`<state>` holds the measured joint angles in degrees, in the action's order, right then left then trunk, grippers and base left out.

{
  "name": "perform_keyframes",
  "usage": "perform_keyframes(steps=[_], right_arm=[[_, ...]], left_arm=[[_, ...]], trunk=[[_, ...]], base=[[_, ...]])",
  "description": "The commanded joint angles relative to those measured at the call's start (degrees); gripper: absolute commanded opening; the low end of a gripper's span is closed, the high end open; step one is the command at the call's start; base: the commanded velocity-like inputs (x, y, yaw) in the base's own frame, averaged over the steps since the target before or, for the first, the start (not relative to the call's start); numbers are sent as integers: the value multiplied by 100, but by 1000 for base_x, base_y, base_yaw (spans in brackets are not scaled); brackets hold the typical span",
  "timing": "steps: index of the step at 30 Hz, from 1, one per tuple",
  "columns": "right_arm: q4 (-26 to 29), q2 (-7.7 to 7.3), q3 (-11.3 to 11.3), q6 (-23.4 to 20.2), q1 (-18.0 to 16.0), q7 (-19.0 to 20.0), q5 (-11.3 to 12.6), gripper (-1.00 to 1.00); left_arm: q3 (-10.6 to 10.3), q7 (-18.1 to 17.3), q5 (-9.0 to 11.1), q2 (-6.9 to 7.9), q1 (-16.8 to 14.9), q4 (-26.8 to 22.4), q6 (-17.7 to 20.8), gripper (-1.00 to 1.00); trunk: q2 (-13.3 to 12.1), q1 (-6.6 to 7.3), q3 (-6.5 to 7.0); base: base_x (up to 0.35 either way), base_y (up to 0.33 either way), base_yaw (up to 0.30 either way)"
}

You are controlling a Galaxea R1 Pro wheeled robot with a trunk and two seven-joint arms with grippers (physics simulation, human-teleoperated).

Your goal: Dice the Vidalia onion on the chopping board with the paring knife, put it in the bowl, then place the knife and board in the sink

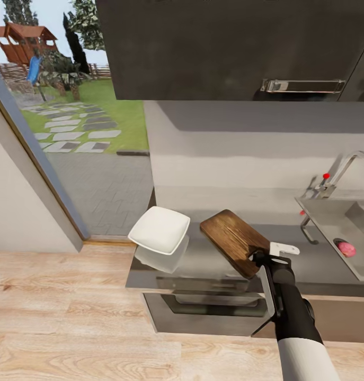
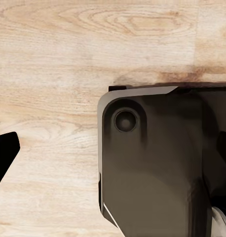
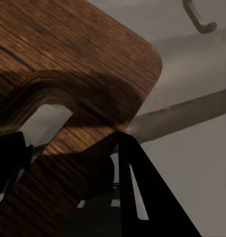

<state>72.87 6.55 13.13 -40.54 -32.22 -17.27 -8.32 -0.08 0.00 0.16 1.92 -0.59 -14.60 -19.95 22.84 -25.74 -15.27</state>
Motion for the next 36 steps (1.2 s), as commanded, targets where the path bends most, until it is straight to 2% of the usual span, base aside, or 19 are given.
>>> perform_keyframes(steps=[1,26,36], right_arm=[[-94,4,14,-42,-3,22,-38,-100],[-89,4,14,-42,-3,23,-38,-100],[-9,5,14,-42,-3,30,-38,-100]], left_arm=[[-1,0,2,1,-2,1,-18,100],[-1,0,2,1,-2,1,-18,100],[-1,0,2,1,-2,9,-18,100]], trunk=[[8,-4,-3],[8,-4,204],[8,-4,293]], base=[[0,0,-101],[0,0,-109],[0,-45,-15]])
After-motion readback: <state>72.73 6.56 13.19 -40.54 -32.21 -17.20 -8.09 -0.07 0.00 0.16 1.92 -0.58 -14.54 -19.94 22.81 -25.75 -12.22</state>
